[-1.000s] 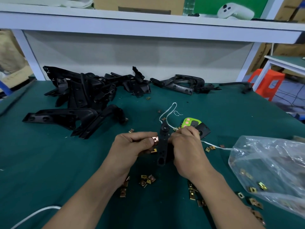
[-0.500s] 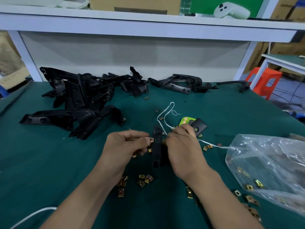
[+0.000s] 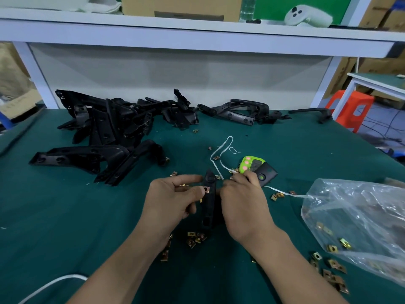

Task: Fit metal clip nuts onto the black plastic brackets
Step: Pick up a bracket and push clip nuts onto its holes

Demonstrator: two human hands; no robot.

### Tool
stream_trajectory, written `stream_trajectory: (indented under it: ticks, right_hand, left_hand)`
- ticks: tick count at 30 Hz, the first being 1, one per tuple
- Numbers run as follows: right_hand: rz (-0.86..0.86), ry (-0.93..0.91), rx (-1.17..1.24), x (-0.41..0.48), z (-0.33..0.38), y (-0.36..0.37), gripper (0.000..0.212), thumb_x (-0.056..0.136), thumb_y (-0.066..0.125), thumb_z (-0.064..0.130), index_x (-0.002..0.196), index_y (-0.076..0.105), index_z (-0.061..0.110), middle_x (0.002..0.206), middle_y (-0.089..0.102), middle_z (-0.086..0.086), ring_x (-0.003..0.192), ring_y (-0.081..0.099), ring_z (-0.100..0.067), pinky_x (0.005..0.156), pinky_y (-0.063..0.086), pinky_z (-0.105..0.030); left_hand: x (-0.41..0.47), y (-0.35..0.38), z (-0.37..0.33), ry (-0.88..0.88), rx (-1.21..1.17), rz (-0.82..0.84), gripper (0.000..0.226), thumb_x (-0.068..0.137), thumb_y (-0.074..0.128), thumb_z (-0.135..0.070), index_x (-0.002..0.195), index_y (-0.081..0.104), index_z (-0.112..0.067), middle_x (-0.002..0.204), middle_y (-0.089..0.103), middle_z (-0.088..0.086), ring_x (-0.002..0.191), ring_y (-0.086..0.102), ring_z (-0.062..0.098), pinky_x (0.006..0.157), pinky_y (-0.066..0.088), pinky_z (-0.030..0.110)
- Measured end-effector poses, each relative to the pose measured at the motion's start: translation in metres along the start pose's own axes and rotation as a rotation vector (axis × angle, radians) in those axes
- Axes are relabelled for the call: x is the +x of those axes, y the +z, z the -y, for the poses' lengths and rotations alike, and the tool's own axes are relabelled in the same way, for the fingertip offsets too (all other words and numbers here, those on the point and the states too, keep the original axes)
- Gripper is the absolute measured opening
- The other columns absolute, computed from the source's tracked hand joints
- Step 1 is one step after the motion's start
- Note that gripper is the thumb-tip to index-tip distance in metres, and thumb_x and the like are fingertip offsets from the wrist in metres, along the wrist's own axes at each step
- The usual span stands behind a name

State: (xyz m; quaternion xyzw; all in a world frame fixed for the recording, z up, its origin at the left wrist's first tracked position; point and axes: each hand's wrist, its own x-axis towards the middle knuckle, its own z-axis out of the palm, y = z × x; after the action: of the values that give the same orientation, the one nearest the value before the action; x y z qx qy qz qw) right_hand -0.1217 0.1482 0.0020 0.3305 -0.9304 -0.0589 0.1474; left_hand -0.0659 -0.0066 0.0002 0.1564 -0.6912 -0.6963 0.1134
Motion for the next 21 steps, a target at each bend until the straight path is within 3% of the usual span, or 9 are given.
stream_trajectory:
  ticks: [2, 5, 9, 12, 15, 17, 19, 21]
  right_hand:
    - [0.025, 0.045, 0.005, 0.000, 0.002, -0.001, 0.020, 0.077, 0.047, 0.012, 0.067, 0.039, 0.027, 0.084, 0.060, 0.003, 0.098, 0.050, -0.025, 0.094, 0.017, -0.036]
    - [0.057, 0.067, 0.015, -0.002, 0.009, -0.003, 0.012, 0.080, 0.044, 0.018, 0.073, 0.044, 0.027, 0.090, 0.061, 0.002, 0.101, 0.049, -0.025, 0.095, 0.020, -0.037]
    - [0.058, 0.073, 0.035, -0.004, 0.012, -0.002, 0.013, 0.078, 0.042, 0.017, 0.070, 0.041, 0.027, 0.090, 0.061, 0.002, 0.103, 0.048, -0.024, 0.094, 0.021, -0.037]
    - [0.040, 0.100, 0.044, -0.003, 0.005, -0.003, 0.013, 0.075, 0.049, 0.016, 0.076, 0.051, 0.028, 0.092, 0.062, 0.004, 0.102, 0.051, -0.024, 0.092, 0.022, -0.035]
    - [-0.023, 0.233, 0.059, 0.001, -0.012, -0.004, 0.028, 0.066, 0.059, 0.009, 0.084, 0.060, 0.029, 0.093, 0.067, 0.003, 0.100, 0.056, -0.025, 0.090, 0.025, -0.035]
    - [-0.028, 0.329, 0.076, 0.001, -0.023, -0.002, 0.033, 0.064, 0.059, 0.002, 0.084, 0.061, 0.028, 0.092, 0.068, 0.001, 0.099, 0.057, -0.025, 0.089, 0.025, -0.034]
    - [-0.024, 0.387, 0.095, 0.000, -0.031, 0.002, 0.032, 0.065, 0.058, 0.000, 0.078, 0.054, 0.028, 0.090, 0.068, 0.000, 0.096, 0.056, -0.024, 0.087, 0.024, -0.034]
    - [-0.033, 0.420, 0.111, -0.001, -0.036, 0.005, 0.032, 0.065, 0.057, -0.001, 0.071, 0.041, 0.026, 0.087, 0.066, -0.001, 0.093, 0.056, -0.025, 0.086, 0.024, -0.034]
  left_hand:
    - [-0.006, 0.004, -0.003, 0.090, 0.181, -0.048, 0.026, 0.082, 0.082, -0.024, 0.106, 0.078, -0.033, 0.058, 0.068, -0.008, 0.048, 0.052, 0.004, 0.054, 0.043, 0.018]
    - [-0.017, 0.009, -0.008, 0.277, 0.456, -0.067, 0.056, 0.076, 0.084, -0.037, 0.126, 0.064, -0.049, 0.076, 0.071, -0.035, 0.064, 0.063, -0.010, 0.073, 0.048, 0.013]
    - [-0.022, 0.011, -0.012, 0.393, 0.565, -0.078, 0.069, 0.076, 0.084, -0.033, 0.136, 0.055, -0.052, 0.080, 0.066, -0.044, 0.064, 0.059, -0.008, 0.069, 0.045, 0.006]
    - [-0.022, 0.010, -0.012, 0.406, 0.540, -0.039, 0.065, 0.081, 0.081, -0.033, 0.138, 0.055, -0.049, 0.088, 0.066, -0.045, 0.068, 0.062, 0.000, 0.073, 0.045, 0.006]
    - [-0.016, 0.004, -0.013, 0.352, 0.528, -0.046, 0.048, 0.087, 0.076, -0.037, 0.132, 0.061, -0.047, 0.089, 0.069, -0.040, 0.089, 0.064, -0.010, 0.089, 0.041, 0.008]
    - [-0.010, -0.002, -0.010, 0.332, 0.587, -0.073, 0.027, 0.087, 0.075, -0.034, 0.113, 0.073, -0.044, 0.077, 0.069, -0.034, 0.081, 0.063, -0.010, 0.076, 0.042, 0.002]
    - [-0.007, -0.006, -0.007, 0.298, 0.664, -0.038, 0.015, 0.086, 0.076, -0.032, 0.098, 0.078, -0.041, 0.074, 0.069, -0.029, 0.079, 0.063, -0.006, 0.071, 0.045, 0.005]
    - [-0.008, -0.003, -0.002, 0.305, 0.752, 0.060, 0.017, 0.086, 0.075, -0.030, 0.100, 0.078, -0.039, 0.080, 0.070, -0.025, 0.090, 0.060, -0.004, 0.084, 0.043, 0.006]
